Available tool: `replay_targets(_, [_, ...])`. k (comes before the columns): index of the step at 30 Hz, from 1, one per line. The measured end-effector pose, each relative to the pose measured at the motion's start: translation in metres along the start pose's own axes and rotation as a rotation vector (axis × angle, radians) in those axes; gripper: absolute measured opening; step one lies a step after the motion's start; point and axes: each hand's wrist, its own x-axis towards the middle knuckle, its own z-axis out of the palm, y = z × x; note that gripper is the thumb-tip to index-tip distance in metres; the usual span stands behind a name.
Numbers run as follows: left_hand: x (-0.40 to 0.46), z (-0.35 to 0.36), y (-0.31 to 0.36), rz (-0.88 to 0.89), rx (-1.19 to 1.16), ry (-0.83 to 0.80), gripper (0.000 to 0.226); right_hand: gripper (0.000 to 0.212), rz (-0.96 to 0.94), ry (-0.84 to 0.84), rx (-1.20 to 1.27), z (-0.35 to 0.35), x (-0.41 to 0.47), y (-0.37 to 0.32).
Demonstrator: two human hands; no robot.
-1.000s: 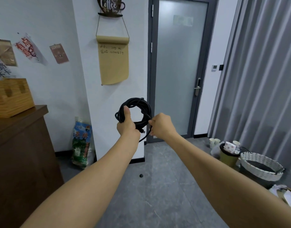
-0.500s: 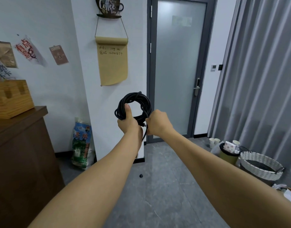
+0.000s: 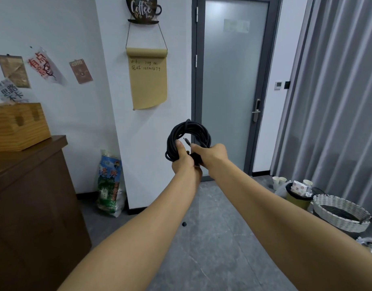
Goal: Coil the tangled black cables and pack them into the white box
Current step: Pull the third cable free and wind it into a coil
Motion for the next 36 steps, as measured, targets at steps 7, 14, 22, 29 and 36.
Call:
replay_targets(7, [-0.001, 0.002, 0.004, 0.013, 0.142, -0.033, 0.041, 0.025, 0.106, -0.035, 0.136, -0.007, 0.002, 0.005])
replay_targets(14, [0.019, -0.017, 0.024, 0.197, 0.581, -0.026, 0.056, 0.021, 0.164, -0.078, 0.066, -0.010, 0.002, 0.011])
replay_targets(22, [0.026, -0.025, 0.039, 0.300, 0.619, -0.208, 0.019, 0.025, 0.153, -0.155, 0.028, -0.007, 0.009, 0.009])
replay_targets(29, [0.029, -0.025, 0.036, 0.263, 0.511, -0.269, 0.014, 0.021, 0.154, -0.174, 0.010, -0.010, 0.010, 0.008])
replay_targets(36, [0.037, -0.029, 0.035, 0.216, 0.413, -0.429, 0.016, 0.026, 0.112, -0.239, -0.045, -0.020, 0.009, -0.001])
